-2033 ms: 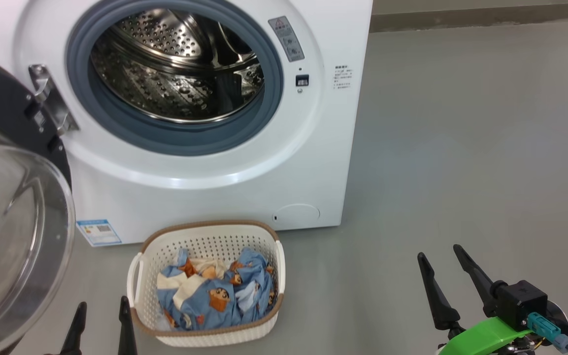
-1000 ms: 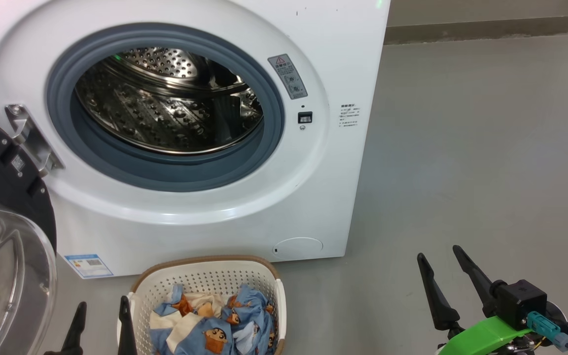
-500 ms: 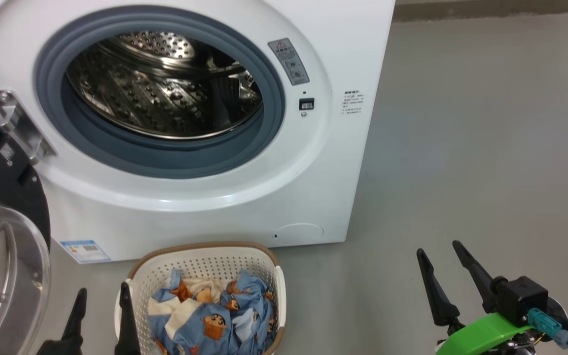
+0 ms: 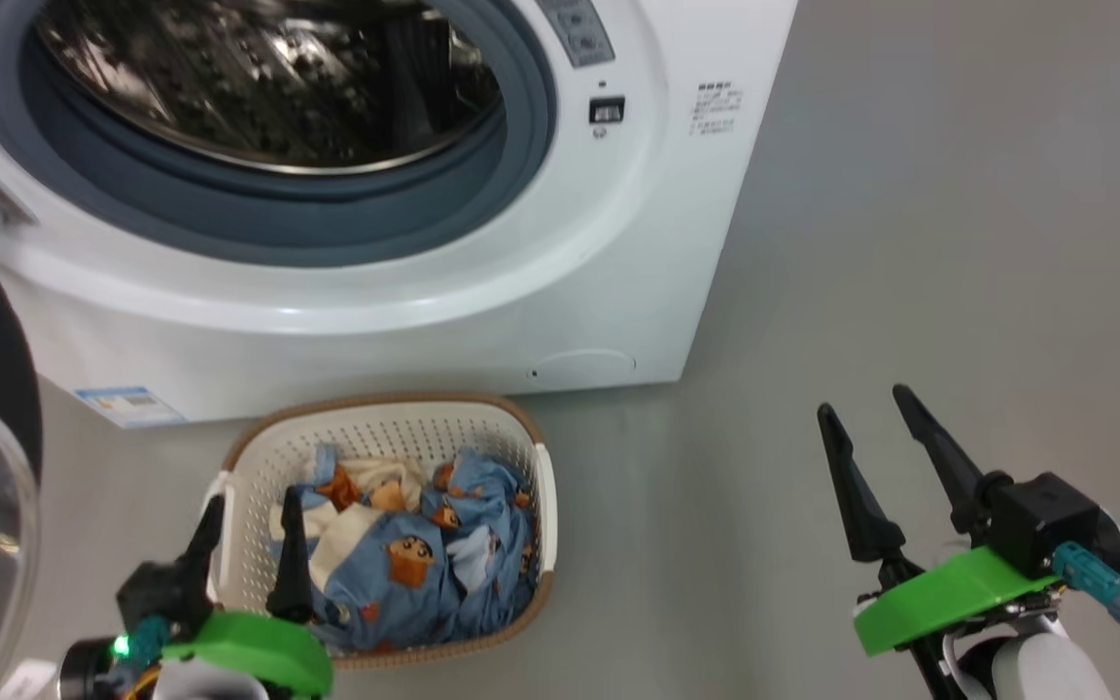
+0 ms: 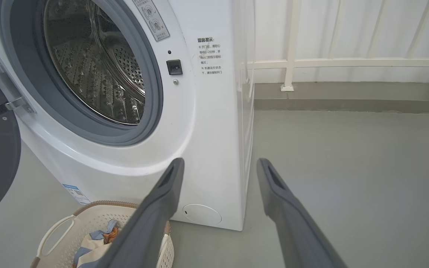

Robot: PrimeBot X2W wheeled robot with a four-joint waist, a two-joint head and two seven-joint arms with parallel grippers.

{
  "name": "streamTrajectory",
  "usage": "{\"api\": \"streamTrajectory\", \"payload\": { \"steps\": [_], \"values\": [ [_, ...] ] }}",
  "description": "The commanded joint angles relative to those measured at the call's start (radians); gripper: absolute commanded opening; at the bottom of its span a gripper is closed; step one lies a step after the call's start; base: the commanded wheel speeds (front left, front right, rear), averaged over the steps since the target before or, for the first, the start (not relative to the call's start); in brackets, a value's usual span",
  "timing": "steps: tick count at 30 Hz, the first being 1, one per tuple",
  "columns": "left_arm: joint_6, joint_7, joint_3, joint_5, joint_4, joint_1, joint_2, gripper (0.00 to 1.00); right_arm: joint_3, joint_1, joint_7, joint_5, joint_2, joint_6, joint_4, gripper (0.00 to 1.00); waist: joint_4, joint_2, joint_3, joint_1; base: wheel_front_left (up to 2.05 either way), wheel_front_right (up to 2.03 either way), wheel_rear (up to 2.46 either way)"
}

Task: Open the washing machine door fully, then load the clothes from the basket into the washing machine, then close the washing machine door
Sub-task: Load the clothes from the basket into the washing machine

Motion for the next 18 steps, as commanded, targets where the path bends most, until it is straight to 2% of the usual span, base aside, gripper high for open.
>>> {"api": "streamTrajectory", "payload": {
  "steps": [1,11,13,18],
  "values": [
    [-0.015,-0.013,0.024,-0.003,0.026,-0.062,0.012,1.00,0.032,-0.036,-0.002,-0.010,-0.001,0.002,-0.035,1.00,-0.014,-0.0001,0.092,0.0000,0.00,0.00,0.00],
    [-0.098,-0.021,0.006,0.002,0.366,-0.319,0.003,1.00,0.055,-0.128,-0.023,-0.008,-0.001,0.002,-0.058,1.00,-0.057,-0.0001,0.283,0.0000,0.00,0.00,0.00],
    [-0.173,-0.009,-0.034,-0.032,0.623,-0.491,-0.007,1.00,0.087,-0.197,-0.052,0.008,-0.001,0.002,-0.050,1.00,-0.097,-0.0001,0.414,0.0000,0.00,0.00,0.00],
    [-0.185,0.029,-0.085,-0.104,0.723,-0.581,-0.023,1.00,0.099,-0.237,-0.075,0.025,-0.001,0.002,-0.037,1.00,-0.128,-0.0001,0.491,0.0000,0.00,0.00,0.00]
  ]
}}
